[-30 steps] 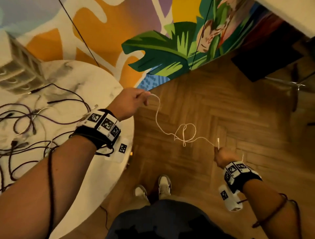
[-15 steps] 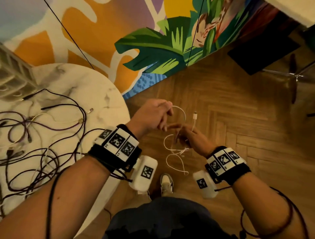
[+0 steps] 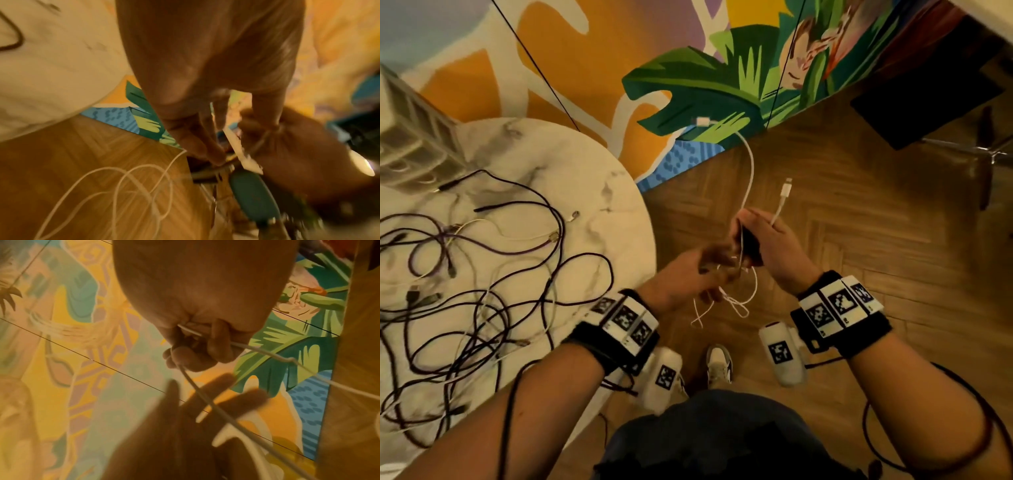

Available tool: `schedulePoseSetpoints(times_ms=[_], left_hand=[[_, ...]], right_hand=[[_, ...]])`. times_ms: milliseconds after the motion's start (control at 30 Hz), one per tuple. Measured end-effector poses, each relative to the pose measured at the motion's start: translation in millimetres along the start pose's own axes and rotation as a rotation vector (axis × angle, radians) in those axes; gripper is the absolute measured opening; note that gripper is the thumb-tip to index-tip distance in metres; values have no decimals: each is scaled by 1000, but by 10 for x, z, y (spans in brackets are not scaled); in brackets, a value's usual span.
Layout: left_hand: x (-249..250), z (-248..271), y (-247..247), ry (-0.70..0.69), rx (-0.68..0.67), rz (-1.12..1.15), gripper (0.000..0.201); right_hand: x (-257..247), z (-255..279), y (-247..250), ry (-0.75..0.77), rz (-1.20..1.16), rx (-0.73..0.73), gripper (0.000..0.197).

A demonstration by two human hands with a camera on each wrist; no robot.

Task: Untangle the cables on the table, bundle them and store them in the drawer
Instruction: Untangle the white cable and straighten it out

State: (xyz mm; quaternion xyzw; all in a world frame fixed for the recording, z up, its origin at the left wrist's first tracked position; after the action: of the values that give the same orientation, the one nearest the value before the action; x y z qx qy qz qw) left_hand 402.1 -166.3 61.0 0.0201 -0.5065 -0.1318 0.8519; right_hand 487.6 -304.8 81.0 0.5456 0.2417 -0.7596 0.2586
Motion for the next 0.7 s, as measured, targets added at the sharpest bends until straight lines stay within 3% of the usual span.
schedulePoseSetpoints(times_ms=[100,200,267,333,400,433,500,600,700], left_hand=[[38,-23,-229,-4,-71,-184,20],[169,-46,-145,-19,47,-139,26],[337,-31,22,-86,157,75,34],[542,6,201,-162,245,327,37],[732,38,338,-222,292,473,36],[827,53,387,-251,297,509,36],[967,65,433,-306,292,552,37],[1077,77,478,-346,302,591,39],[1106,97,540,-327,350,663,40]], right_hand=[[-87,-32,9,38,-2,-22,37],[-91,-29,83,62,19,89,36],[1,-36,187,73,39,285,33],[268,-63,352,42,4,576,32],[630,-75,491,-109,-88,783,33],[803,-88,498,-221,-143,777,32],[1024,-74,349,-368,-225,537,31],[897,-107,-37,-318,-200,112,39],[753,-234,-297,-308,-175,-62,39]])
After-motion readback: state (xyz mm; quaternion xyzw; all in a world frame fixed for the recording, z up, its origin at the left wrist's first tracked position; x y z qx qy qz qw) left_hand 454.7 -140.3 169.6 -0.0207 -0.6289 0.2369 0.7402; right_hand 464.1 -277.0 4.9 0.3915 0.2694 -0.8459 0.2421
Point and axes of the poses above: each hand's wrist, its own z-axis away from the middle knuckle, its own y-axis out of the back of the hand, x = y × z, the point moved 1 cm from there along -z, towards the middle knuckle, and after that the axes turned 2 degrees about -z, right-handed, at the moved point
